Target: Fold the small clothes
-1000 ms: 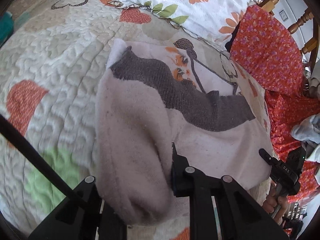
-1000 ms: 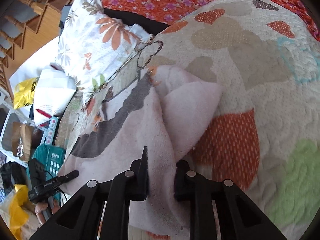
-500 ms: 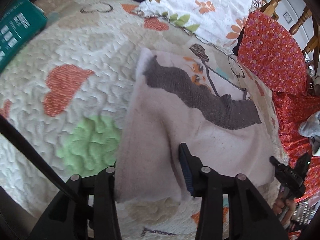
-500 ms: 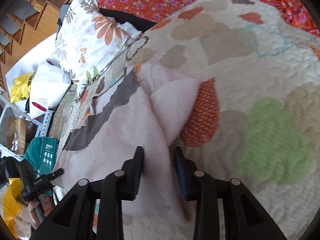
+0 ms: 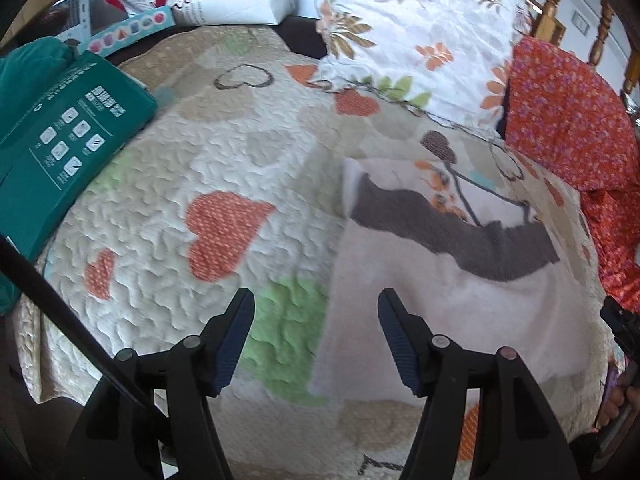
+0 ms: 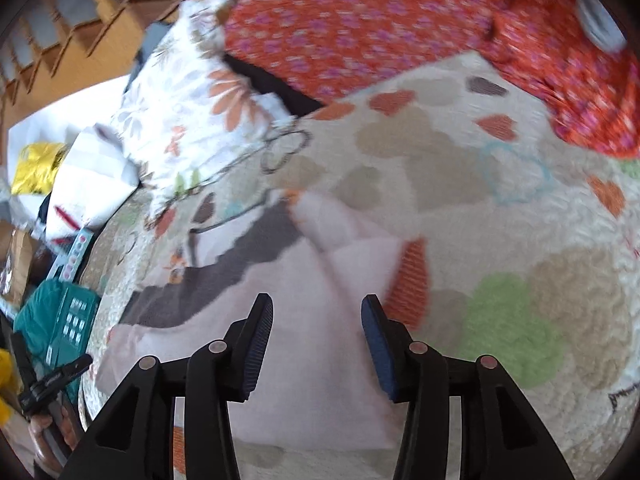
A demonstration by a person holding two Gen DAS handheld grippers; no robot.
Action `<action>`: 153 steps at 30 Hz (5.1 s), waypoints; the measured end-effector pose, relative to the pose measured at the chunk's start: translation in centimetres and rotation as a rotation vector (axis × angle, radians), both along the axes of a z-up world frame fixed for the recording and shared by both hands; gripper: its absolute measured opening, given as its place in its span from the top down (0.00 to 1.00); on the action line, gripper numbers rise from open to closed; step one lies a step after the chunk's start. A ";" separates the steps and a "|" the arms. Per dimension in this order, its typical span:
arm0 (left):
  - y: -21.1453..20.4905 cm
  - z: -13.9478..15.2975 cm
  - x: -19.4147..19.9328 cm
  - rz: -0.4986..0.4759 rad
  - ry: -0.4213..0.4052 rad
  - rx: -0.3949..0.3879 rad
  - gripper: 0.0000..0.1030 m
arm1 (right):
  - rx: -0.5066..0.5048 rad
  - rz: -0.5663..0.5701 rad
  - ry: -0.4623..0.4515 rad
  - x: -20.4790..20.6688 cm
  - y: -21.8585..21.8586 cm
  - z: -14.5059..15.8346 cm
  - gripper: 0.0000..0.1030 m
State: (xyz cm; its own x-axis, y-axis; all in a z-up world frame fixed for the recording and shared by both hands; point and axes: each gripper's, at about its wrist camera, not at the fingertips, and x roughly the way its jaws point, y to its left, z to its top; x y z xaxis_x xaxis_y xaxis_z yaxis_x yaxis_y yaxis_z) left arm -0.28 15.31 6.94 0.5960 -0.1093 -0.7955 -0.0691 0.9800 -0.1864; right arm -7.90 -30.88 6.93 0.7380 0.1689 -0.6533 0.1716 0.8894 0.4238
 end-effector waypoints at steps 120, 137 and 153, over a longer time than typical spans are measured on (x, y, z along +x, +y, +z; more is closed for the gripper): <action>2.6 -2.9 -1.0 0.219 0.026 -0.058 0.35 | -0.264 -0.031 0.133 2.4 3.8 -3.4 0.73; 0.4 -3.3 -0.3 0.185 0.048 -0.026 0.35 | -0.268 0.012 0.096 1.7 5.3 -3.2 0.63; -0.8 -5.0 0.6 0.161 0.152 0.014 0.34 | -0.270 0.001 0.084 1.0 4.8 -2.8 0.62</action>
